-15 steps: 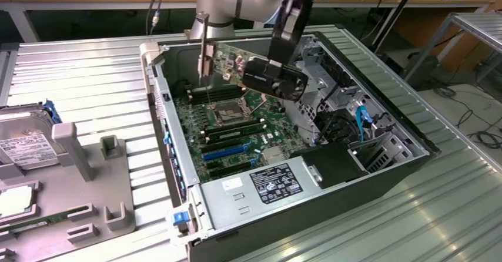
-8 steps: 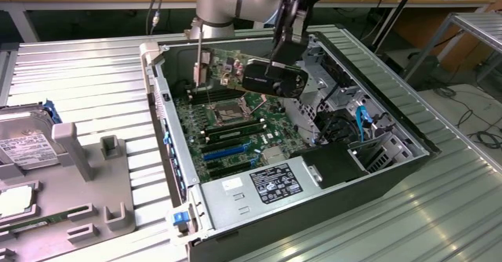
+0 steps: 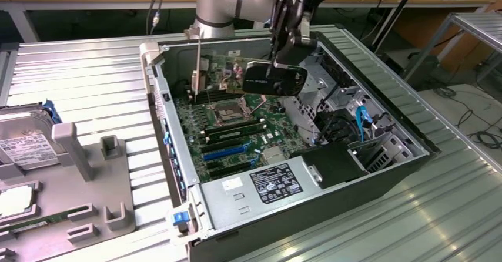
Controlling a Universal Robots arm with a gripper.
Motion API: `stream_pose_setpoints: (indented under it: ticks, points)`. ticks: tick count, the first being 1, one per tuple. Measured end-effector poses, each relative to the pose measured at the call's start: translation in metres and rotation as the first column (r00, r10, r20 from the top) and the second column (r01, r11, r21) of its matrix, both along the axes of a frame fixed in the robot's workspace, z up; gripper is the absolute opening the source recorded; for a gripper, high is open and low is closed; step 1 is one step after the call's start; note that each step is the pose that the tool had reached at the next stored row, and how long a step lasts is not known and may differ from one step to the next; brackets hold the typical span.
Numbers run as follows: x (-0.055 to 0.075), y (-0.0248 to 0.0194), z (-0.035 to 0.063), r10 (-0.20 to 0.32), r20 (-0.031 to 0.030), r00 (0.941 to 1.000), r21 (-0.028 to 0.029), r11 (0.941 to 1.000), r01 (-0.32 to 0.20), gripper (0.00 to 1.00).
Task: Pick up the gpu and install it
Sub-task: 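Insert the gpu into the slot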
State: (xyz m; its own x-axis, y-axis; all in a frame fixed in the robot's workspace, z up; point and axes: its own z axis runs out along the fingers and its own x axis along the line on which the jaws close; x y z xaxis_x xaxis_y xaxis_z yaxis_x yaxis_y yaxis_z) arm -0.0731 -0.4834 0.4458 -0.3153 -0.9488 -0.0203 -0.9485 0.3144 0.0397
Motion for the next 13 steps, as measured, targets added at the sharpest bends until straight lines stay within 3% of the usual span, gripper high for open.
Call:
stream_pose_setpoints:
  ticks: [3, 6, 13]
  points:
    - [0.0000, 0.0000, 0.0000, 0.060, 0.0000, 0.9982, -0.0001, 0.9982, -0.060, 0.27]
    - [0.0000, 0.0000, 0.0000, 0.150, 0.0000, 0.9886, 0.0000, 0.9886, -0.150, 0.27]
    - [0.0000, 0.0000, 0.0000, 0.297, 0.0000, 0.9549, 0.0000, 0.9549, -0.297, 0.27]
